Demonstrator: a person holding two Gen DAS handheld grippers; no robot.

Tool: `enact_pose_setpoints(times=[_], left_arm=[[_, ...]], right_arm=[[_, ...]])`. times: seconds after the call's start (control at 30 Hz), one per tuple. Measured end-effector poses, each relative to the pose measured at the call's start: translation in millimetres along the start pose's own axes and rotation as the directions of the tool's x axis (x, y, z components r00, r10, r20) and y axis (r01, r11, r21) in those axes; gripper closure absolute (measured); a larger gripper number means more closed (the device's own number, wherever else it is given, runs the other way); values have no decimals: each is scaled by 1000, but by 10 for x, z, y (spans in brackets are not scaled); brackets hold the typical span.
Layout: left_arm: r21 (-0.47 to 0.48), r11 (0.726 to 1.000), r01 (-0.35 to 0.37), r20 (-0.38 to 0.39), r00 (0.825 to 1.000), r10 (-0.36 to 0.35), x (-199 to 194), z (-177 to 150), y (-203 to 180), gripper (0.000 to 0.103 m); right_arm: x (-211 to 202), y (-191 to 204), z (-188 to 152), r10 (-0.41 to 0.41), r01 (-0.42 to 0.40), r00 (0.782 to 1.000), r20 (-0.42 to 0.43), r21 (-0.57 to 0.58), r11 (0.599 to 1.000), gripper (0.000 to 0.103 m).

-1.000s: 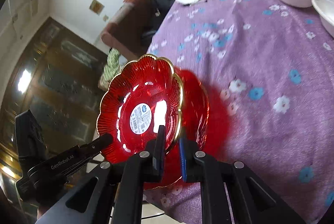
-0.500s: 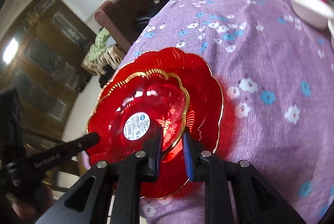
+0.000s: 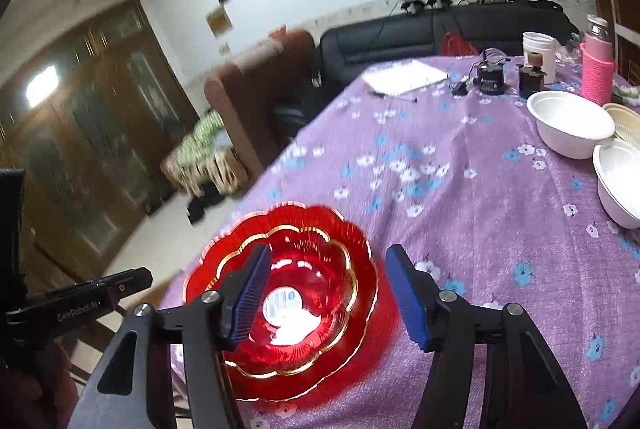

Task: Organize plates and bowls
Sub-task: 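Lift the left gripper away from the stacked red plates, then move the open left gripper to the rim of the shallow white bowl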

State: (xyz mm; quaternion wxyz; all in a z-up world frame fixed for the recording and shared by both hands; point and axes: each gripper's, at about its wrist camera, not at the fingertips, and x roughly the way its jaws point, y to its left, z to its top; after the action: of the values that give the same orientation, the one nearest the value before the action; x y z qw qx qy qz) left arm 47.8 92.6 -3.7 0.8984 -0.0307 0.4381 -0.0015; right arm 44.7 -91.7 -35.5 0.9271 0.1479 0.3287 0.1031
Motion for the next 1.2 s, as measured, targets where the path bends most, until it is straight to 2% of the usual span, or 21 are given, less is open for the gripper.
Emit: enact_pose_setpoints(times=[0.03,0.07,0.1,0.23,0.43,0.63,0.97,1.2], left_arm=[[16,1000,16,15,1000,-16,-35,-23,-96,53],[32,999,30,29,999,-30,-65,-47,-192,44],[57,997,46,47,998,-49,-99,-79,-327,42],[147,984,103,59,992,-113,-113,-155,-825,42],[203,963,176,5,984,-181,-28,-254,-1417,42],[249,955,162,59,982,-182,48,-207,-1993,42],[313,929,198,55,973,-225,182,-108,-2780,42],[324,923,208,37,972,-232,358,32,-3117,42]], right_arm=[[-8,-35,23,7,-7,1000,8,7,1000,41],[-69,-101,5,19,-19,999,26,20,1000,41],[-76,-150,17,22,-23,999,38,29,999,40],[-261,-446,-13,-4,-3,996,85,73,997,33],[-604,-936,-5,-74,56,986,152,119,991,30],[-994,-1441,36,-163,132,963,216,150,980,26],[-1433,-2255,249,-288,242,925,249,201,949,26],[-1444,-2691,383,-314,254,919,236,254,933,26]])
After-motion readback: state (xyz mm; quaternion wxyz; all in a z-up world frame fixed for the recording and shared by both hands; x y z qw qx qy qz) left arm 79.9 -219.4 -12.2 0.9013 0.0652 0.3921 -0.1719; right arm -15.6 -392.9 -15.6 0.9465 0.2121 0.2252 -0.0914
